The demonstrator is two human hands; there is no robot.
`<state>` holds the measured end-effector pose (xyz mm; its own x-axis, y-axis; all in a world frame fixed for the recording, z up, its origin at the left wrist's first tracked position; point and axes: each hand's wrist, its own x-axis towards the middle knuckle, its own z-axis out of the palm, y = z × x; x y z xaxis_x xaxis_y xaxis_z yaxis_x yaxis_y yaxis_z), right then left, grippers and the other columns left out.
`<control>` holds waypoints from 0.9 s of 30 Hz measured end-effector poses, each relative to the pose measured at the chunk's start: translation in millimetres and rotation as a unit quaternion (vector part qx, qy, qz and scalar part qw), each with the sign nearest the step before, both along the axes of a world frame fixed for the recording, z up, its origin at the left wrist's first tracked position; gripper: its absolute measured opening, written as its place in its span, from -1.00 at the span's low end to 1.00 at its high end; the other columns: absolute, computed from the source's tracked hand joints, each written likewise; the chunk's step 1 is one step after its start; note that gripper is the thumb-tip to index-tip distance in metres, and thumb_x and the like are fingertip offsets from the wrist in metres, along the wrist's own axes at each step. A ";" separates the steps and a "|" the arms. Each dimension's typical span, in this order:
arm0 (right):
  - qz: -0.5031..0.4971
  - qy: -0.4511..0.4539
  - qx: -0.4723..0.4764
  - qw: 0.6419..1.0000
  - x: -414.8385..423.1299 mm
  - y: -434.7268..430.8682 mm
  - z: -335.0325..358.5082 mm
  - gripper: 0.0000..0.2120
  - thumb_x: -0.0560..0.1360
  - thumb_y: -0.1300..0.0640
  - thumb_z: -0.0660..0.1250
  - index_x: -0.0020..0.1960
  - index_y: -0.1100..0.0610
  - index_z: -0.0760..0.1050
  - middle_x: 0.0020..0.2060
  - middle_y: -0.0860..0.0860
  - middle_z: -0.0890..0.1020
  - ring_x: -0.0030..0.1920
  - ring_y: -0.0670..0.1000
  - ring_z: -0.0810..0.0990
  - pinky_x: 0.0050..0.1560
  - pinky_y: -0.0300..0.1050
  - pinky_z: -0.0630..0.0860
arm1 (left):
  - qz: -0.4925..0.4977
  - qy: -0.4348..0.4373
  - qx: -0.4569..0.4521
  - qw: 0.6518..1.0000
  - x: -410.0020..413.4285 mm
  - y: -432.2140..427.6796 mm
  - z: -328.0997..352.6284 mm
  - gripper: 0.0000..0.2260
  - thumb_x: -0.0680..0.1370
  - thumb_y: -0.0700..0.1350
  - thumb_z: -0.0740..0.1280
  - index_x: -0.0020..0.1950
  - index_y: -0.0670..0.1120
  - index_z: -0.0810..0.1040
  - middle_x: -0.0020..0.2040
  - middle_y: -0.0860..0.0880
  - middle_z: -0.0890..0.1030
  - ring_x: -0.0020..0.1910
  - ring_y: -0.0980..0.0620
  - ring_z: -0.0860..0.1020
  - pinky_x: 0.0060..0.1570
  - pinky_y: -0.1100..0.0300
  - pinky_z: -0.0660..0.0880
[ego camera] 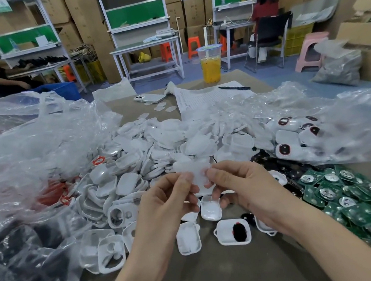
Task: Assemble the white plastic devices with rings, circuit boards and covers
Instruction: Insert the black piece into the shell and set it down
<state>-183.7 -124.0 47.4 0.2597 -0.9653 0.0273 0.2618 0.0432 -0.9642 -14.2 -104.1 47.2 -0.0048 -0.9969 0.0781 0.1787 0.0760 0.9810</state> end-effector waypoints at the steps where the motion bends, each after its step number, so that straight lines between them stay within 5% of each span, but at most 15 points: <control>1: -0.002 0.002 -0.004 1.000 -1.3 -0.6 0.3 -0.76 0.33 -0.01 0.50 -0.09 0.11 0.74 -0.25 0.04 0.68 -0.32 -0.03 0.60 -0.34 -0.21 0.53 | -0.004 -0.003 0.000 1.000 0.1 0.0 0.0 -0.81 0.44 0.07 0.44 -0.16 -0.03 0.71 -0.21 -0.08 0.64 -0.27 0.03 0.55 -0.23 0.26 0.54; 14: -0.023 -0.005 -0.013 1.000 -6.0 -1.5 2.7 -0.66 0.31 -0.11 0.50 -0.07 0.12 0.74 -0.27 -0.01 0.66 -0.32 -0.04 0.59 -0.35 -0.21 0.54 | -0.001 -0.056 -0.015 0.998 1.2 0.1 -3.1 -0.77 0.65 -0.10 0.33 -0.17 -0.02 0.68 -0.20 -0.04 0.65 -0.27 0.03 0.56 -0.21 0.21 0.54; 22: -0.015 0.022 -0.018 0.999 -8.6 -0.3 3.6 -0.65 0.31 -0.07 0.53 -0.04 0.15 0.73 -0.26 0.03 0.65 -0.30 -0.04 0.57 -0.31 -0.23 0.55 | -0.008 -0.060 -0.042 0.997 -1.3 6.4 0.8 -0.84 0.55 0.06 0.38 0.03 0.04 0.69 -0.18 -0.03 0.66 -0.26 0.04 0.59 -0.22 0.26 0.55; 27: -0.015 0.046 -0.031 0.998 -8.1 0.2 3.7 -0.72 0.35 -0.06 0.51 -0.05 0.11 0.74 -0.28 -0.01 0.66 -0.32 -0.06 0.57 -0.28 -0.23 0.55 | 0.005 -0.103 -0.054 0.993 -3.4 8.2 0.4 -0.89 0.59 -0.05 0.39 -0.11 0.05 0.69 -0.30 0.01 0.64 -0.33 0.10 0.58 -0.28 0.35 0.52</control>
